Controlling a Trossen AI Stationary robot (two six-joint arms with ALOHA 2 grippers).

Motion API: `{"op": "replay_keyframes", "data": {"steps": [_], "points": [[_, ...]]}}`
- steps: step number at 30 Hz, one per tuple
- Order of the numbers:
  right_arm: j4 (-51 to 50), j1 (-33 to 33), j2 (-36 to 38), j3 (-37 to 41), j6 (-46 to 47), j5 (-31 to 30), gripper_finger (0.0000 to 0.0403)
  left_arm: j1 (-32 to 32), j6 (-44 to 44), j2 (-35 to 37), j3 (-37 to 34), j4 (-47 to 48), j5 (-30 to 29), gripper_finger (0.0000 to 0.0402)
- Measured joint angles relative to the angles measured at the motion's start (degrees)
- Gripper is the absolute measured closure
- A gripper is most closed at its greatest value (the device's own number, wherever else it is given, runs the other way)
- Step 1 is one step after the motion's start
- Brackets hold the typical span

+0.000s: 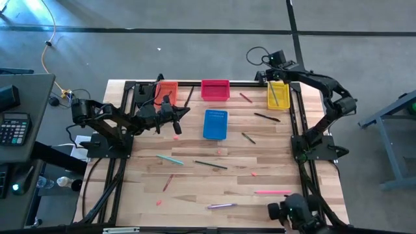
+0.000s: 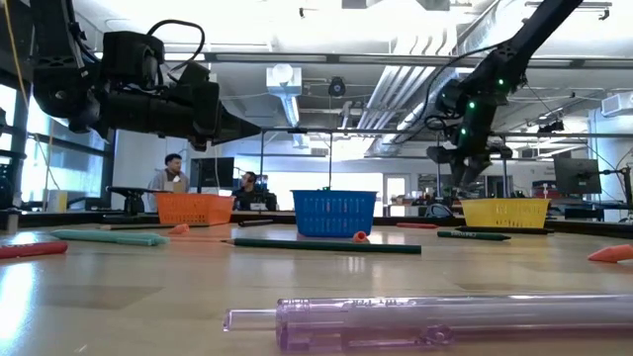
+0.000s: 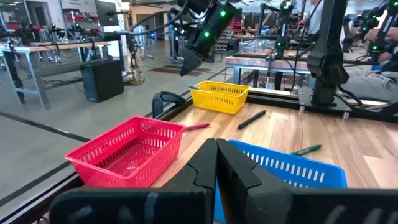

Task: Sort crayons/erasers/pens/pencils in bins
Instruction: Put the orange eraser into the red bin

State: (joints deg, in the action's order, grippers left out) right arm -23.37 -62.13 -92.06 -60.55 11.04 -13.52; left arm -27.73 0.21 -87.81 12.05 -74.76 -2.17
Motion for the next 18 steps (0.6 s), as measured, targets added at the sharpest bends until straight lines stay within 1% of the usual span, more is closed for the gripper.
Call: {"op": "replay_keyframes", "data": {"steps": [3, 5, 8, 10, 11, 13, 16, 18], "points": [[-2.11, 1.57, 1.35, -1.87, -2.95, 1.94, 0.0297, -0.01, 0.0, 0.0, 0.0, 0.02, 0.0, 0.0401], [-2.77, 3.1, 3.17, -2.12, -6.0, 3.27, 0.031, 0.0, 0.0, 0.0, 0.0, 0.03, 0.0, 0.0401], [-2.19, 5.93, 7.14, -0.9, -9.98, 5.35, 0.0344, -0.01, 0.0, 0.0, 0.0, 0.18, 0.01, 0.0401], [-0.87, 8.01, 10.16, 1.04, -11.38, 5.96, 0.0373, 0.0, -0.09, 0.0, 0.0, 0.18, 0.0, 0.0401], [0.3, 9.12, 11.62, 2.22, -11.89, 6.14, 0.0387, 0.0, -0.11, 0.0, 0.0, 0.2, 0.02, 0.0401], [3.71, 11.18, 14.72, 5.18, -12.56, 7.24, 0.0397, 0.0, -0.19, 0.0, 0.0, 0.18, 0.02, 0.0401], [11.33, 14.17, 19.18, 10.88, -12.63, 9.4, 0.0389, -0.01, -0.76, 0.0, 0.0, 0.2, 0.02, 0.0401], [18.0, 15.9, 21.89, 15.63, -12.6, 11.92, 0.0389, 0.0, -1.07, 0.0, 0.0, 0.25, 0.21, 0.0401]]}}
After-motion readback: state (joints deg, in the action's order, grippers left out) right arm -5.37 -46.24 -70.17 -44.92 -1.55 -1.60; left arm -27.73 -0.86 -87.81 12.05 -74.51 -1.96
